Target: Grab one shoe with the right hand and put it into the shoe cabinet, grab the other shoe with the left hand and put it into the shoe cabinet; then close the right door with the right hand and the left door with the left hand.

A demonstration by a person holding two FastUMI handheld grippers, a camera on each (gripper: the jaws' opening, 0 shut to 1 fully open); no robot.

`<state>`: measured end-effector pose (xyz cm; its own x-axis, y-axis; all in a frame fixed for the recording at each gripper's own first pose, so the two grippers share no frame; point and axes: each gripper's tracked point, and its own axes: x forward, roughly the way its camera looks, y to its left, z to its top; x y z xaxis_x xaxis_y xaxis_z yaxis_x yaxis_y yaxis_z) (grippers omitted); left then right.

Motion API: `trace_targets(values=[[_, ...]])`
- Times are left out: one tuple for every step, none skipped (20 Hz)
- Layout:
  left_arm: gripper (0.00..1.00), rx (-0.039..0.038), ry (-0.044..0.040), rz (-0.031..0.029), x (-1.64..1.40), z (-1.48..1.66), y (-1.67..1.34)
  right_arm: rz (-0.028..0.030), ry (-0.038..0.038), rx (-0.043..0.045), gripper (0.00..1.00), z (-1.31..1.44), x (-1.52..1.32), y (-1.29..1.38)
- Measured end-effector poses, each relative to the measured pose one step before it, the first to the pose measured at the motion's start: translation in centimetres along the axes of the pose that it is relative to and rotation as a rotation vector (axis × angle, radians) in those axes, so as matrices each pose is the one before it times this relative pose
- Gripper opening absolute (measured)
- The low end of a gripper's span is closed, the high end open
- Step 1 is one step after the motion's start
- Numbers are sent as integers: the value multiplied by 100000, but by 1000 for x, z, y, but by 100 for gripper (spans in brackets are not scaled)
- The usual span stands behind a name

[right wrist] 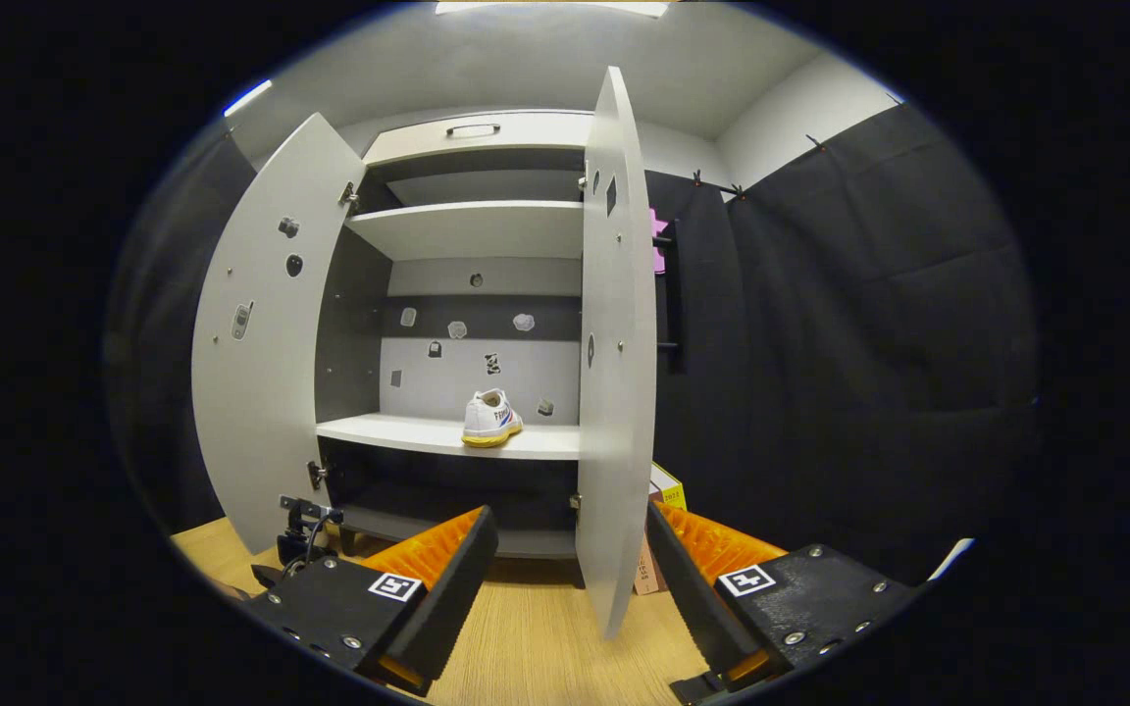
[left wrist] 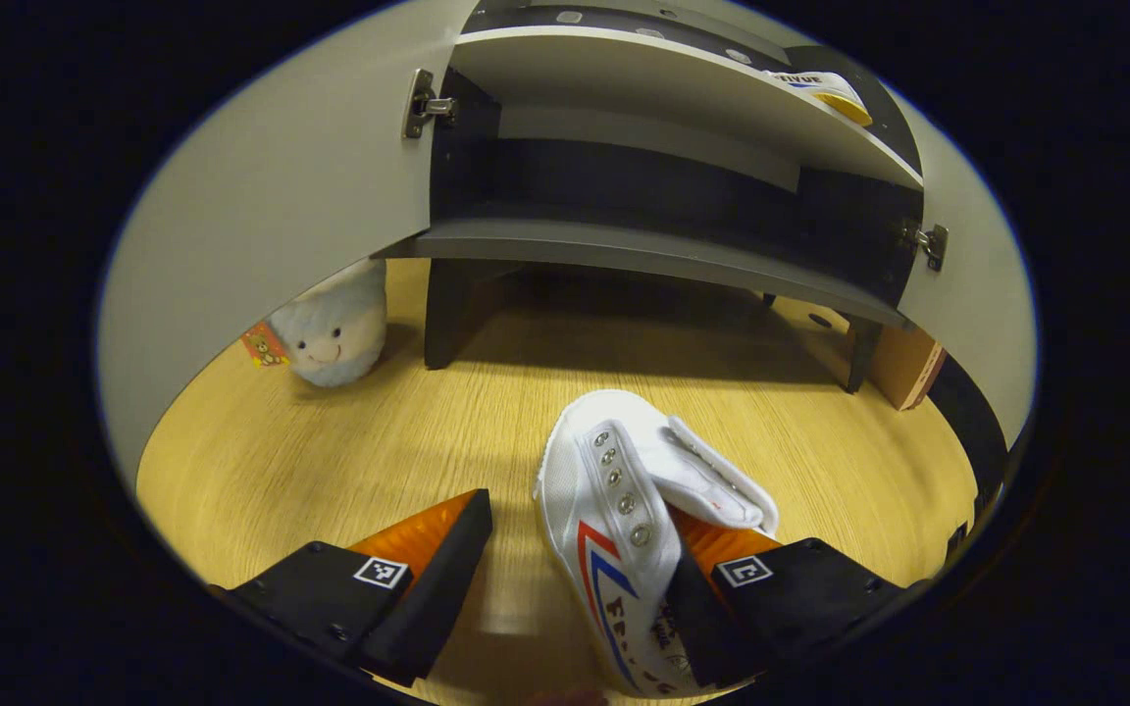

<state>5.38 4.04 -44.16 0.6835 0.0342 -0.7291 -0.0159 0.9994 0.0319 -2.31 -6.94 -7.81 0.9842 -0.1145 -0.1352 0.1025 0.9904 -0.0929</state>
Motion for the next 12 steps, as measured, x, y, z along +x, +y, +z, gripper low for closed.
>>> trace_targets(values=[[97,-461,-1062,-124,-131,380,-102,24,70,29,94,-35,99,-22],[88,-577,-1360,-741,-144,186,-302,221,113,134,94,-48,44,5],[81,-598,-1416,-1897,-191,297,-609,506,156,273,94,-137,116,144],[59,1338,-938,1467,-263,134,182,620,269,422,94,-80,113,249],[48,1999,-785,2048,-171,278,202,762,119,607,94,-24,129,314],[29,1013,-277,1974,-358,172,362,832,-87,602,94,-19,15,279],[19,-1094,-1177,-529,-707,456,-227,786,-89,348,94,-65,68,175],[16,-1611,-1056,-970,-942,621,-436,631,-43,24,94,-104,48,135],[16,-763,-2794,-358,-1343,1177,-139,581,-218,-32,94,56,-1,107],[16,-911,-3113,-179,-1655,1666,-321,395,-230,39,94,46,-22,117],[16,-852,-3622,10,-1937,2063,-441,413,-186,90,94,90,96,130],[16,-1180,-4220,329,-1856,2440,-516,119,-174,66,94,-17,85,109]])
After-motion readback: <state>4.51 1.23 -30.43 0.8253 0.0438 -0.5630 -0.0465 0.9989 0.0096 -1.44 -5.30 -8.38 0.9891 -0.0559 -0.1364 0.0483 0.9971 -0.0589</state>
